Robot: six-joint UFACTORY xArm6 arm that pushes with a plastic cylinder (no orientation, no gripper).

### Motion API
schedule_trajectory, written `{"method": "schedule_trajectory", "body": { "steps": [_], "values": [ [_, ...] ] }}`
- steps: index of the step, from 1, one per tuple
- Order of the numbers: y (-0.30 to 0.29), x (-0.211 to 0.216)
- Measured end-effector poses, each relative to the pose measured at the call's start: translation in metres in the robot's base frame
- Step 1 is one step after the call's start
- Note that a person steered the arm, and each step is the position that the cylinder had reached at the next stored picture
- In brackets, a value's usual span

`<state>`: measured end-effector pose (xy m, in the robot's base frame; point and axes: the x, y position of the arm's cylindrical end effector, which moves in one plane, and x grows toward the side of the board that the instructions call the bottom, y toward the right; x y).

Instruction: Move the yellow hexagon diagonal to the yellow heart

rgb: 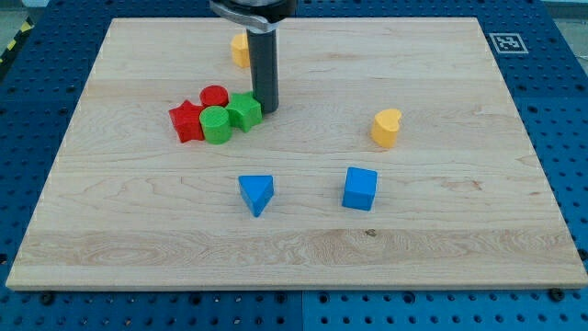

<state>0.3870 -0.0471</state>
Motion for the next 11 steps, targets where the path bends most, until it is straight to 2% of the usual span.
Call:
{"method": "schedule_trajectory", "body": {
  "steps": [1,2,3,4,5,6,7,8,9,11],
  "values": [
    [0.021,0.001],
    [0.077,0.001],
    [0.101,0.001],
    [0.101,0.001],
    [0.075,-0.017],
    [0.022,-0.042],
    [-0.057,-0.049],
    [-0.096,-0.091],
    [-0.096,-0.139],
    [-0.075,-0.137]
  ]
}}
